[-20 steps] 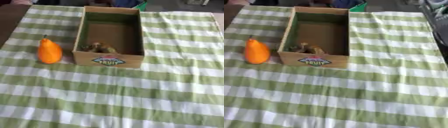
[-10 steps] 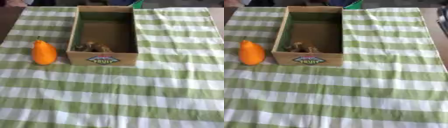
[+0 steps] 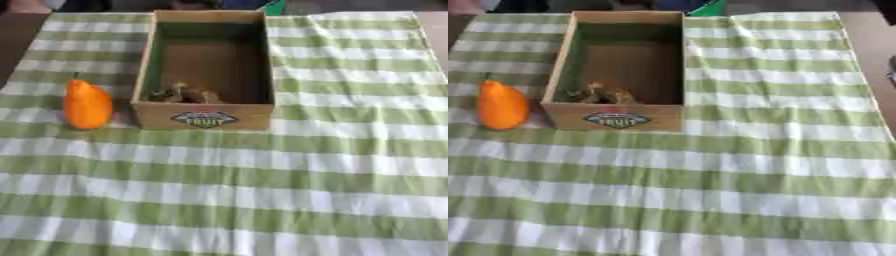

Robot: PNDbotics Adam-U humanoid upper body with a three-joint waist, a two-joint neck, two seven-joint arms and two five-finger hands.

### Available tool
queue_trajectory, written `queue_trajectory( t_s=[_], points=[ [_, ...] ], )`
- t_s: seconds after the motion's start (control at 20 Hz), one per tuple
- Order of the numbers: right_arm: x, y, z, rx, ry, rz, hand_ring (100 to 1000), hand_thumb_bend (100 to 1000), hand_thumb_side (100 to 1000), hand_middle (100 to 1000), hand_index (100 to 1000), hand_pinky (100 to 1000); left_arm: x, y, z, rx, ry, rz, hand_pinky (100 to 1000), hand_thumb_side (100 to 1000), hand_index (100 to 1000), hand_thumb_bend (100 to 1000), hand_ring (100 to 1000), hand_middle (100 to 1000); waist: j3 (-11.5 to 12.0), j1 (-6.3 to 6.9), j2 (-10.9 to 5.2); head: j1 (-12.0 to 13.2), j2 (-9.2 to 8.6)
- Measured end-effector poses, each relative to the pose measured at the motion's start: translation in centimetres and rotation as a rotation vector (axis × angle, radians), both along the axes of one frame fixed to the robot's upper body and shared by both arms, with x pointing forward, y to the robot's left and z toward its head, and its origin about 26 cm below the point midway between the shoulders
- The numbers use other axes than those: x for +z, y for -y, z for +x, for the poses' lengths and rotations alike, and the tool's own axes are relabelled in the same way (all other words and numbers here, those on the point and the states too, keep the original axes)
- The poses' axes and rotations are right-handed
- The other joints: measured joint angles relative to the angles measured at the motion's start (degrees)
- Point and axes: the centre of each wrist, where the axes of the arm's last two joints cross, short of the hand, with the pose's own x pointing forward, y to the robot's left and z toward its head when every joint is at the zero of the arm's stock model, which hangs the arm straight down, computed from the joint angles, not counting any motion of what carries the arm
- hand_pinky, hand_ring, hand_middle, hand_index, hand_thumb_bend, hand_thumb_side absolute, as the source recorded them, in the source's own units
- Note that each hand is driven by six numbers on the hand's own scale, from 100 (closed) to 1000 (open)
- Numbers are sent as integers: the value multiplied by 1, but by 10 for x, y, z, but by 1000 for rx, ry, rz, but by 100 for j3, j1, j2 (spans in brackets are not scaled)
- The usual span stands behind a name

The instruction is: Pick up objects on the table and place them in the box.

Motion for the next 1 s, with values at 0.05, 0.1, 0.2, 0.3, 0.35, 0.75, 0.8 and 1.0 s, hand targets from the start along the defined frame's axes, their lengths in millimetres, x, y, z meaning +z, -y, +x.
queue_trajectory(
  t_s=[0.05, 0.1, 0.2, 0.3, 0.35, 0.75, 0.8, 1.0],
  points=[
    [-3, 2, 0, -4, -1, 15, 749, 100, 783, 725, 851, 728, -1, -1, 1, 7, -14, 22, 837, 1000, 858, 328, 833, 794, -66, 29, -1, 13, 35],
    [-8, 5, 0, -10, -2, 32, 749, 100, 783, 725, 851, 728, -4, -2, 4, 12, -35, 50, 839, 1000, 859, 340, 833, 794, -121, 70, -2, 30, 57],
    [-17, 10, 0, -16, -3, 63, 746, 100, 780, 723, 848, 728, -10, -5, 10, 28, -80, 124, 861, 1000, 875, 502, 837, 799, -138, 113, -2, 72, 81],
    [-24, 11, 0, -15, 5, 90, 744, 100, 780, 721, 846, 728, -16, -10, 18, 57, -136, 212, 867, 1000, 881, 563, 837, 802, -174, 87, -2, 128, 82],
    [-27, 12, 0, -17, 12, 102, 743, 100, 780, 721, 846, 728, -19, -12, 22, 72, -165, 256, 871, 1000, 888, 584, 838, 804, -188, 79, -2, 155, 82],
    [-34, 12, 0, -24, 35, 151, 738, 100, 788, 719, 844, 730, -42, -13, 57, 143, -356, 491, 907, 1000, 944, 694, 861, 841, -246, 106, -2, 259, 42],
    [-35, 11, 1, -23, 33, 155, 738, 100, 788, 718, 844, 730, -46, -13, 61, 150, -382, 514, 909, 1000, 945, 696, 863, 842, -246, 110, -2, 266, 40],
    [-37, 11, 1, -25, 29, 166, 735, 100, 790, 717, 843, 730, -55, -18, 77, 176, -465, 597, 928, 1000, 963, 692, 882, 862, -246, 128, -2, 292, 9]
  ],
)
